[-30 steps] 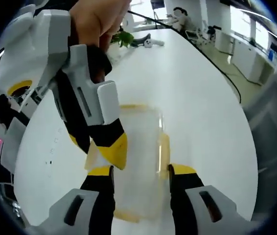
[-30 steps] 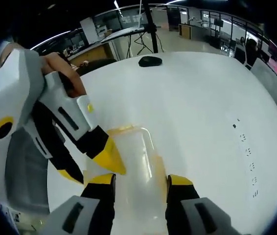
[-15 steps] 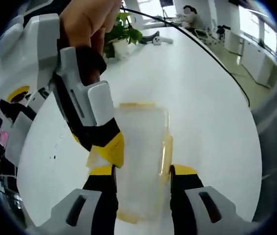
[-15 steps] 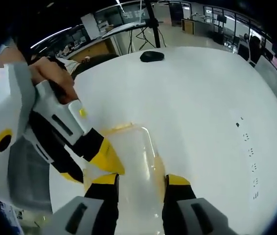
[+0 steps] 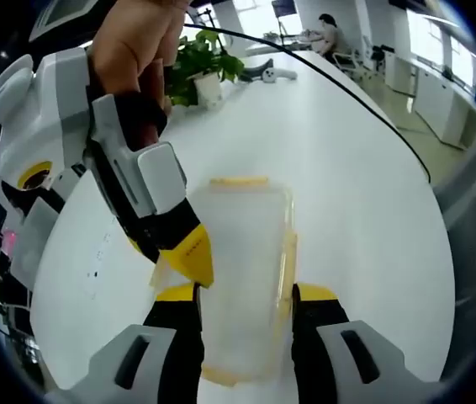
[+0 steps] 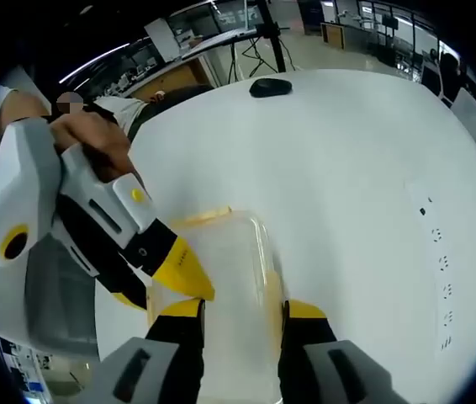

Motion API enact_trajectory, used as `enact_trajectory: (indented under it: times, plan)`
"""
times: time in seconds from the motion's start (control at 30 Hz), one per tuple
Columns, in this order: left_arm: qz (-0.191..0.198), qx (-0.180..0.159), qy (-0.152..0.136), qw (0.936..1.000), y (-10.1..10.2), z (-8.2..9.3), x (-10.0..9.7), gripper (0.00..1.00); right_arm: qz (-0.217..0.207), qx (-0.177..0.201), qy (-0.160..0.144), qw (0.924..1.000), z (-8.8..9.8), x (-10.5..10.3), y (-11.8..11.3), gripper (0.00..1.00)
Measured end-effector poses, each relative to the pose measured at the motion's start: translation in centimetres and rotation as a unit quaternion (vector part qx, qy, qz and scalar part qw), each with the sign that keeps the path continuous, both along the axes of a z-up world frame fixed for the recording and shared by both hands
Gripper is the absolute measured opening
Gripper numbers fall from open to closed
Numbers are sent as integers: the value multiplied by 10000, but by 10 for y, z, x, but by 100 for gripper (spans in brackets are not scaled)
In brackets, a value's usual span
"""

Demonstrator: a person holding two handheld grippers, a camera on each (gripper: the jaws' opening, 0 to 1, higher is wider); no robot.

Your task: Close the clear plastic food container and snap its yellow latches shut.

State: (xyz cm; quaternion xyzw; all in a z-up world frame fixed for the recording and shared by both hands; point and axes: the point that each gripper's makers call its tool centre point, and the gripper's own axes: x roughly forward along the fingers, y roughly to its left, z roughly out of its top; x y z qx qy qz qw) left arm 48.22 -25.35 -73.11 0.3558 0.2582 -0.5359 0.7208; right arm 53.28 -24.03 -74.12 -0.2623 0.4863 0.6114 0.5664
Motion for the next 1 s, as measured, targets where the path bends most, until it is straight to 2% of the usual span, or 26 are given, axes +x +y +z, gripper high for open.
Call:
enact_trajectory:
  times: [0.2,0.33,0.43,0.47,0.53,1.0]
  plan:
    - [-71,28,-19,10000,-1,-1,-1,38,-136,14,47,9999,1,-1,0,33]
    - [-186,47,-144,9997,1,-1,-1,40,-332,248,-70,9991,3,1,1,35]
    - [-360,86,-223,9991,1,-1,-1,41,-426,407,-291,9978,6,-1,0,35]
    - [-371,105,-201,9991,1,0,-1,41,-436,435,-327,9976,7,-1,1,35]
    - [-309,134,-43,9994,2,2,-2,41,-63,265,-362,9990,5,-10,-6,42]
    - [-344,156,237,9990,10,1,-10,45,-37,370,-744,9965,16,-13,-5,48]
